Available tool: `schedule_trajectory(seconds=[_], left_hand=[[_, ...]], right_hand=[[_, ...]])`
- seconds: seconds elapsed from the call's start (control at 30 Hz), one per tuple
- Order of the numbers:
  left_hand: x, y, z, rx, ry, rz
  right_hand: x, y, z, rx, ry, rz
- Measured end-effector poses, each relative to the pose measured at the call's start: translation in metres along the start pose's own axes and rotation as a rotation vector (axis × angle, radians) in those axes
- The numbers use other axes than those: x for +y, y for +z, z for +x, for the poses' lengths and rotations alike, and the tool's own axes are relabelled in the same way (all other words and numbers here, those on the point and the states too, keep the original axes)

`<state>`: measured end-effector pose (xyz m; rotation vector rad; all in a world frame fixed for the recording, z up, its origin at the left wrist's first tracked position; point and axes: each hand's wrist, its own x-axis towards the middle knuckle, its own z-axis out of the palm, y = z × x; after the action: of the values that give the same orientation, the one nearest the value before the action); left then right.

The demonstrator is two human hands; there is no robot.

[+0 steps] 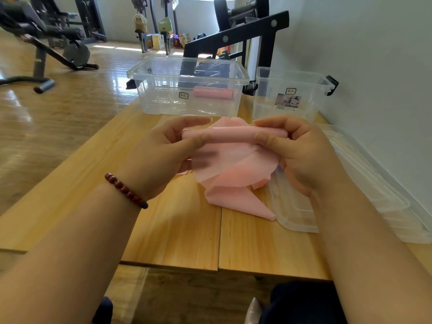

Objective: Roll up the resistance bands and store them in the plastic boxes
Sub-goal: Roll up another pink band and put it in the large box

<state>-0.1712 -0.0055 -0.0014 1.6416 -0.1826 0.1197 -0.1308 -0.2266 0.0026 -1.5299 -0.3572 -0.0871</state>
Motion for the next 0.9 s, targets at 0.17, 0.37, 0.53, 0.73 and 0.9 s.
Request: schedule_trajectory(seconds=[0.17, 0.37, 0.53, 0.73, 0.9], left_hand=[[0.0032, 0.0023, -0.0006, 0.068, 0.026, -0.023], [0.0016, 0.0023, 0.0005, 0.097, 0.067, -0.064], [0.0008, 0.0032, 0.0007, 0.059, 0.025, -0.054], [0.0006, 0.0046, 0.0022, 0.132, 0.054, -0.048], [0.0063, 0.0058, 0.0082, 0.151, 0.077, -0.077]], right_hand=[[0.0018, 0.0012, 0.0001, -0.008, -0.060, -0.006], [0.0013, 0.0000, -0.0016, -0.046, 0.040, -0.094], [0.0006, 0.0018, -0.0019, 0.006, -0.043, -0.079], [-0.0009, 0.0028, -0.0033, -0.025, -0.037, -0.043], [-0.0056, 0.0031, -0.0047, 0.061, -0.036, -0.069]])
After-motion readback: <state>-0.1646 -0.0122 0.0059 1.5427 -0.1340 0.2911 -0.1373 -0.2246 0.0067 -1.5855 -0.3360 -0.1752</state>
